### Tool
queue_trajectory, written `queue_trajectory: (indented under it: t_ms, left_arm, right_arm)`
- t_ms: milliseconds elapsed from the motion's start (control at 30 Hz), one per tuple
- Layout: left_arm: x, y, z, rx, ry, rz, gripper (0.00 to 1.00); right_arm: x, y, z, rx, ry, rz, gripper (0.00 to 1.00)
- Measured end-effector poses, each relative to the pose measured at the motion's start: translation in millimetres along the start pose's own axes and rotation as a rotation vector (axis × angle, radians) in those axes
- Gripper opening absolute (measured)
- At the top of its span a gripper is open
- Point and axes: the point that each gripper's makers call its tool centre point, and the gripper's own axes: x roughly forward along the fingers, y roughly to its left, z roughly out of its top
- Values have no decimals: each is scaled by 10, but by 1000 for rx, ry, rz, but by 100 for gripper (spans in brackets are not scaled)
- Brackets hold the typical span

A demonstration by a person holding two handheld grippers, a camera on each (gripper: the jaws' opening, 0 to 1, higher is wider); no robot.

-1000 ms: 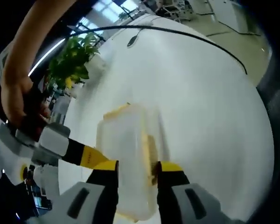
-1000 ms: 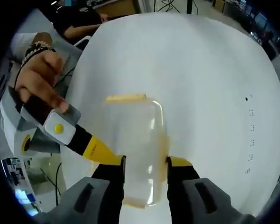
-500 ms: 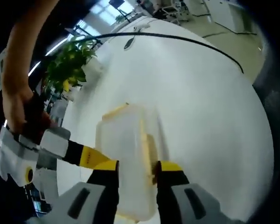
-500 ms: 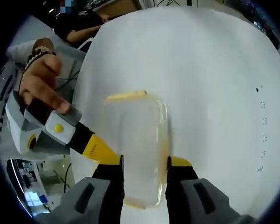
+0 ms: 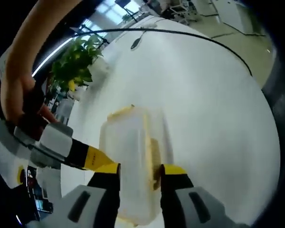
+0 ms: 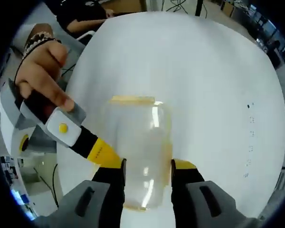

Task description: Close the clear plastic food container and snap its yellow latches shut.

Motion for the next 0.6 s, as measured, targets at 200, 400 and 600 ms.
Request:
queue_trajectory:
  t_ms: [200, 400, 600]
  left_arm:
    - [-2, -27, -13, 71, 20, 37, 29]
    - [-8, 61, -19, 14, -31, 23, 28]
    - [-31, 134, -88, -61, -69, 25, 28]
  right_arm:
    - [-69, 108, 3, -54, -114, -167, 27]
    - [-124, 103, -58, 82, -219, -293, 28]
    - [-222, 133, -174, 213, -323, -341, 40]
